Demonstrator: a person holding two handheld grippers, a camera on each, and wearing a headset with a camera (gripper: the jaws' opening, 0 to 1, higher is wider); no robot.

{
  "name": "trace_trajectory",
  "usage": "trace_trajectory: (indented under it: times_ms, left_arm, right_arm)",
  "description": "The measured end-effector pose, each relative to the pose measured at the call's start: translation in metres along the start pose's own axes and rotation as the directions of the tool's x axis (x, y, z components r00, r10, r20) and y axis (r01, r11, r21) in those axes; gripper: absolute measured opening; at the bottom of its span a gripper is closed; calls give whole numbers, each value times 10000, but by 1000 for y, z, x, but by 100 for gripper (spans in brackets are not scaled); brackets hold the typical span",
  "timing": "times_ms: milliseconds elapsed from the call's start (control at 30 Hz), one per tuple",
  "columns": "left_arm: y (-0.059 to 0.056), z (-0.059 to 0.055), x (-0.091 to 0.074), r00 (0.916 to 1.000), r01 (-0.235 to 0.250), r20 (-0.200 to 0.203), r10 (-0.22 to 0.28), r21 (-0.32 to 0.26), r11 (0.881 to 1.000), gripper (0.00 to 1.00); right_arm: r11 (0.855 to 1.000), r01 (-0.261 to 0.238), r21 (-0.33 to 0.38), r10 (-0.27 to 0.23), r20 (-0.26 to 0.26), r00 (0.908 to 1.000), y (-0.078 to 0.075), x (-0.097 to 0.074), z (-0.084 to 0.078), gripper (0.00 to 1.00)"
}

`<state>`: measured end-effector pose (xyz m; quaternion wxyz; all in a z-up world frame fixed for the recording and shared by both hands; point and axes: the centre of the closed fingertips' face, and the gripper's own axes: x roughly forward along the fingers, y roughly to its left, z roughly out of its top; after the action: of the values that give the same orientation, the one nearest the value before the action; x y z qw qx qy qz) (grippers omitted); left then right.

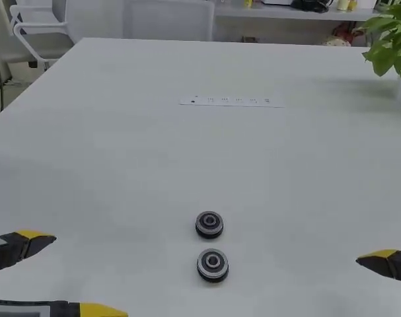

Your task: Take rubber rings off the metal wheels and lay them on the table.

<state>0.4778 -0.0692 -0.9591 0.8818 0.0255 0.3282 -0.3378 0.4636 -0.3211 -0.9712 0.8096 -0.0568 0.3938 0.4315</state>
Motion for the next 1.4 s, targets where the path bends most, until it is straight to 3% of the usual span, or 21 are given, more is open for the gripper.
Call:
trace_trajectory:
  times_ms: [500, 633, 1033, 1400]
  left_arm:
    - [0, 0, 0, 10000, 14, 39, -14, -47, 10000, 98]
    - [0, 0, 0, 10000, 41, 63, -41, -97, 9999, 98]
    - [-1, 2, -1, 9998, 116, 150, -114, -152, 9998, 98]
    - [1, 10, -7, 9976, 231, 668, -201, -444, 9987, 98]
  right_arm:
    - [10000, 74, 63, -74, 27, 10000, -1, 0, 0, 99]
    - [9998, 187, -85, -188, -202, 9996, -3, 0, -3, 99]
    - [9997, 234, 115, -236, 105, 9997, -4, -3, 1, 99]
    - [9995, 316, 3, -316, 171, 9994, -5, -7, 4, 96]
